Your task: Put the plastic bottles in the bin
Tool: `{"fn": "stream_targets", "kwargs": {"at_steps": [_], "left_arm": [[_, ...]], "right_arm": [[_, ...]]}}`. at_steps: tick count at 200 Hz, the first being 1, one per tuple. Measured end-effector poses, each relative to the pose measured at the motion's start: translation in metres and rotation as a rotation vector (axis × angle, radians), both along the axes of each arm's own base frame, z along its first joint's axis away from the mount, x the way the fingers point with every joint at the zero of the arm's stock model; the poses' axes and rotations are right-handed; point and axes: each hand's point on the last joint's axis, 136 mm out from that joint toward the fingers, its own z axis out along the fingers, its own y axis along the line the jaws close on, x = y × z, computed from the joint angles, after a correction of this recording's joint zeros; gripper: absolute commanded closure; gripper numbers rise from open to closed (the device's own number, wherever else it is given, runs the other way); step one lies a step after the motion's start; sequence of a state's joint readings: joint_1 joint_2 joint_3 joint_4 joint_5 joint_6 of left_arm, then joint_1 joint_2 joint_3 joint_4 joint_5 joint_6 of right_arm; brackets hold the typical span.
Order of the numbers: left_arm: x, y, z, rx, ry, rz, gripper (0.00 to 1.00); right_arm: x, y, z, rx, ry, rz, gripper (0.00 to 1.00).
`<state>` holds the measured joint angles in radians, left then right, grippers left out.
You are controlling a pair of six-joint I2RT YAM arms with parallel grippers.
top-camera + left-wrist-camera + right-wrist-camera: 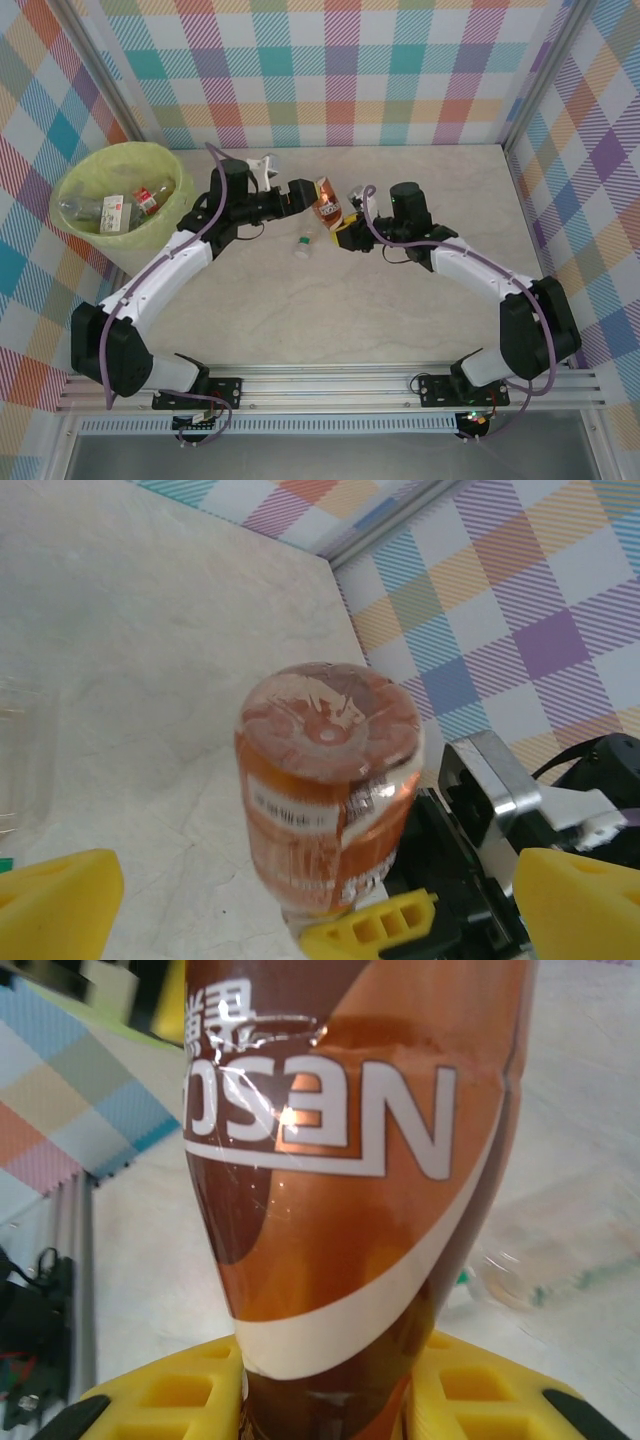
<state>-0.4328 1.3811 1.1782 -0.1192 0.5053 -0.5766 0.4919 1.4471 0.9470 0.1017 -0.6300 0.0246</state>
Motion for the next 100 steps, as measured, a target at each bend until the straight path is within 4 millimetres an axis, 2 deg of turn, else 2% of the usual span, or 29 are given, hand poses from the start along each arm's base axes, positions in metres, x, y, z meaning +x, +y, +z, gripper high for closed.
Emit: {"fn": "stream_targets", "kwargs": {"at_steps": [46,65,85,100], "left_arm": [[0.004,-0.011,0.012,-0.016,-0.031,-0.034,0.00],[0.001,-0.016,0.015,-0.020,-0.050,-0.061,0.03],[-0.002,-0.020,0.018,-0.022,-0.069,-0.090,0.09],[-0.004,-0.022,0.020,-0.027,-0.079,-0.104,0.17]], "right_arm": [[-0.010,0.015,0.033,0.089,0.012,0.068,0.72],[-0.013,0.020,0.046,0.114,0.007,0.097,0.72],[-0.018,0.024,0.051,0.126,0.012,0.119,0.72],[-0.019,0.027,0.053,0.132,0.022,0.133,0.71]]}}
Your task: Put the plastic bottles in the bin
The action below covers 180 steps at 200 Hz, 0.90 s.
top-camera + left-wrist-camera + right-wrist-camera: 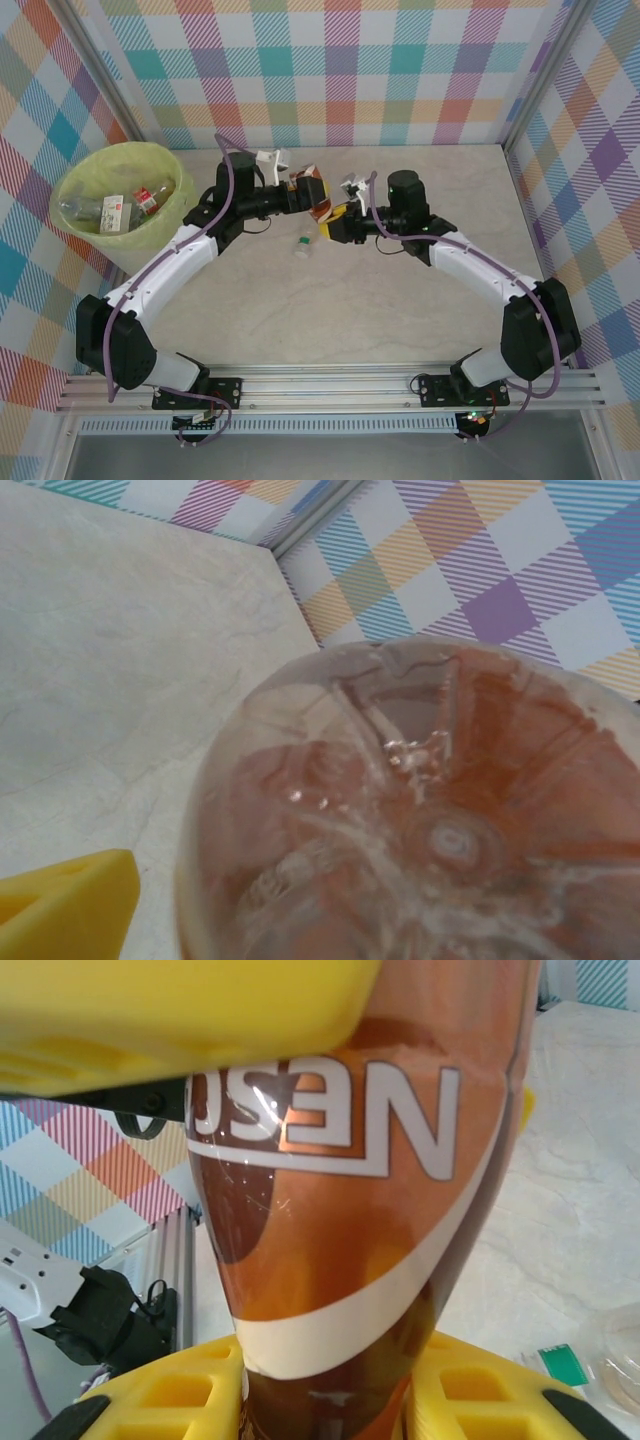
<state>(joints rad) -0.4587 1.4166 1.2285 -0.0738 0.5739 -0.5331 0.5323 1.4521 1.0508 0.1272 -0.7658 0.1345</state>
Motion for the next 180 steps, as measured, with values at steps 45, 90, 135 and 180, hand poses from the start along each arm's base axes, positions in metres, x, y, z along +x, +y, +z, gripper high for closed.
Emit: {"fn": "stream_targets", "kwargs": {"at_steps": [45,90,135,180], "left_arm": [[-0.001,-0.003,0.006,-0.017,-0.024,-0.019,0.37],[-0.001,-0.003,0.006,-0.016,-0.025,-0.018,0.50],[0.003,0.008,0.004,0.035,-0.041,0.050,0.51],[0.001,0.041,0.027,0.110,-0.139,0.205,0.52]], "right_arm": [[0.000,0.005,0.001,0.002,0.022,0.015,0.69],[0.000,0.005,-0.001,0.002,0.036,0.018,0.55],[0.004,0.003,0.008,0.009,-0.002,-0.024,0.30],[0.016,-0.020,0.034,0.018,-0.104,-0.225,0.06]]}}
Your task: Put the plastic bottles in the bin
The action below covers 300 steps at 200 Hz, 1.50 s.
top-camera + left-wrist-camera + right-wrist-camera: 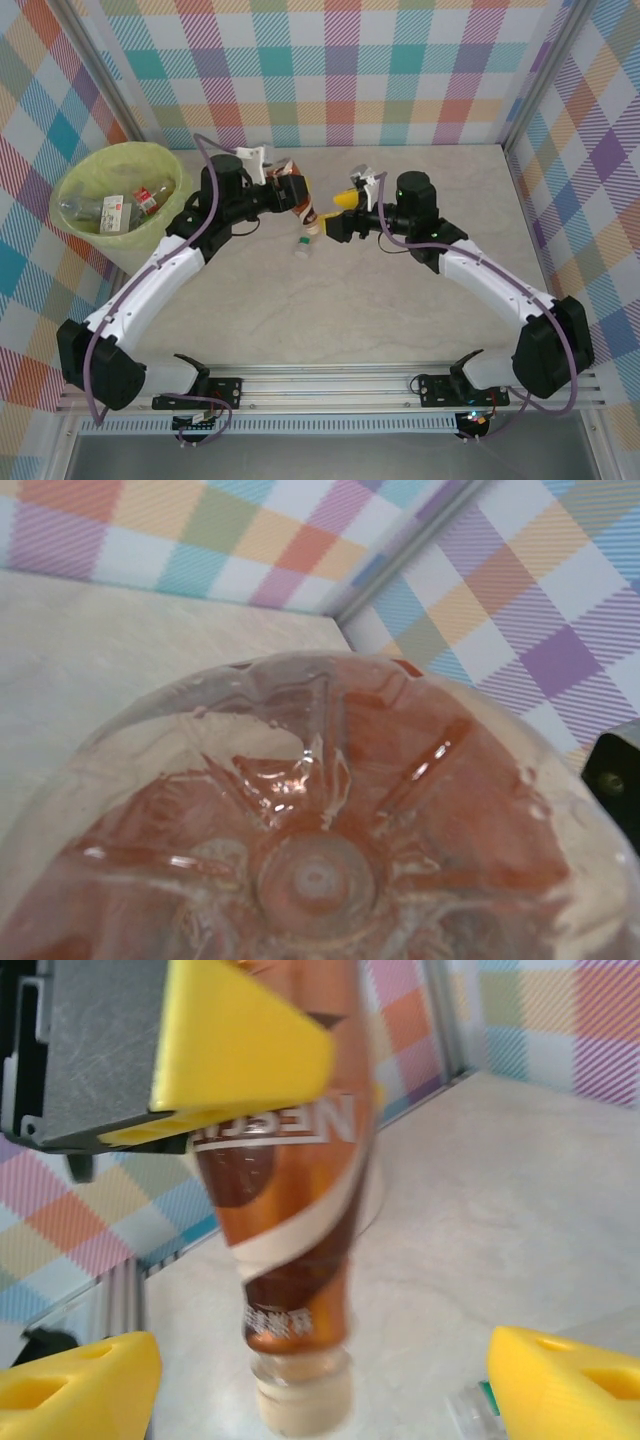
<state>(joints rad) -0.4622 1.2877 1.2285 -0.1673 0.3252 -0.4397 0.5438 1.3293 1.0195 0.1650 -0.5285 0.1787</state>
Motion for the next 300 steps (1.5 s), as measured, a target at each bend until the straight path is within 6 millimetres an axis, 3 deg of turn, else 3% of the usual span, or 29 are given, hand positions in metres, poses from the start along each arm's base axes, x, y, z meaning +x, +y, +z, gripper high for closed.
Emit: {"fn": "stream_targets", "kwargs": {"at_steps": [6,54,110,140,175,196,228,263,300], "left_arm": [[0.000,0.005,0.003,0.010,-0.014,0.025,0.52],[-0.002,0.047,0.020,0.114,-0.075,0.215,0.52],[-0.006,0.115,0.046,0.290,-0.146,0.517,0.52],[-0.011,0.146,0.069,0.395,-0.188,0.644,0.51],[-0.015,0.191,0.112,0.519,-0.233,0.838,0.48],[-0.010,0.219,0.123,0.548,-0.211,0.919,0.49],[0.007,0.254,0.117,0.604,-0.127,0.993,0.49],[0.027,0.292,0.089,0.590,0.012,1.014,0.47],[0.040,0.302,0.056,0.563,0.148,0.987,0.42]], "right_arm": [[0.002,-0.004,0.002,-0.001,-0.014,-0.035,0.00],[0.025,-0.052,0.008,-0.035,-0.053,-0.372,0.00],[0.042,-0.107,-0.019,-0.116,-0.025,-0.692,0.00],[0.045,-0.119,-0.031,-0.149,-0.016,-0.760,0.00],[0.047,-0.125,-0.033,-0.160,-0.019,-0.793,0.00],[0.046,-0.126,-0.033,-0.160,-0.020,-0.796,0.00],[0.045,-0.125,-0.032,-0.159,-0.025,-0.791,0.00],[0.043,-0.126,-0.026,-0.154,-0.041,-0.787,0.00],[0.041,-0.127,-0.023,-0.146,-0.046,-0.787,0.00]]}}
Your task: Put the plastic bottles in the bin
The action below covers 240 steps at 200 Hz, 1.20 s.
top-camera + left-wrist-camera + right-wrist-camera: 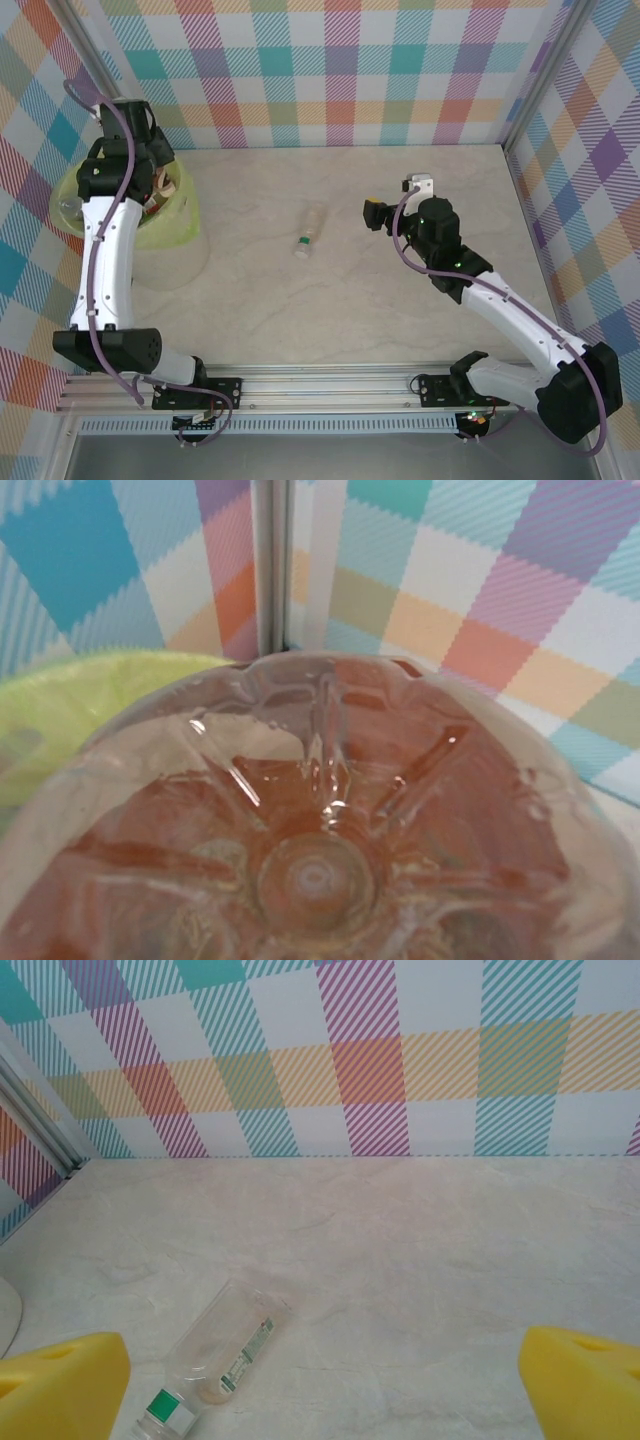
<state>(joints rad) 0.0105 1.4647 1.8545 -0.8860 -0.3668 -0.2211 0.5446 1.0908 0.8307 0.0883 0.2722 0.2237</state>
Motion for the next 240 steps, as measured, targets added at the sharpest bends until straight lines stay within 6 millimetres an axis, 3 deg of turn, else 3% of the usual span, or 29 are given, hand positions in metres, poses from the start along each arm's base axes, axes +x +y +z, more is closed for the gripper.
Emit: {"fn": "stream_targets", "kwargs": {"at_steps": [33,57,66,95,122,156,175,203,224,240], "left_arm": [[0.001,-0.002,-0.027,-0.050,0.091,-0.008,0.30],[0.004,-0.005,-0.046,-0.073,0.181,-0.015,0.05],[0.007,-0.004,-0.050,-0.080,0.204,-0.010,0.01],[0.023,-0.007,-0.049,-0.095,0.227,-0.023,0.00],[0.024,-0.010,-0.038,-0.108,0.196,-0.041,0.00],[0.022,-0.034,-0.022,-0.158,0.139,-0.131,0.00],[0.020,-0.068,-0.013,-0.159,0.104,-0.222,0.00],[0.015,-0.155,-0.005,-0.151,0.063,-0.445,0.00],[0.011,-0.208,-0.023,-0.152,0.084,-0.574,0.00],[0.013,-0.235,-0.054,-0.152,0.137,-0.642,0.00]], "right_arm": [[-0.001,-0.001,0.003,0.003,-0.006,0.000,0.00],[-0.002,-0.001,0.002,0.001,-0.003,0.000,0.00],[-0.002,-0.001,0.001,0.000,0.000,0.000,0.00],[-0.003,-0.002,0.000,-0.004,0.007,0.000,0.00],[-0.004,-0.003,0.000,-0.004,0.007,0.000,0.00],[-0.005,-0.004,-0.001,-0.006,0.009,-0.005,0.00],[-0.005,-0.005,-0.002,-0.008,0.010,-0.009,0.00],[-0.002,-0.011,-0.005,-0.005,0.021,-0.051,0.00],[-0.001,-0.015,-0.012,0.000,0.048,-0.082,0.00],[-0.001,-0.016,-0.014,0.003,0.058,-0.092,0.00]]}}
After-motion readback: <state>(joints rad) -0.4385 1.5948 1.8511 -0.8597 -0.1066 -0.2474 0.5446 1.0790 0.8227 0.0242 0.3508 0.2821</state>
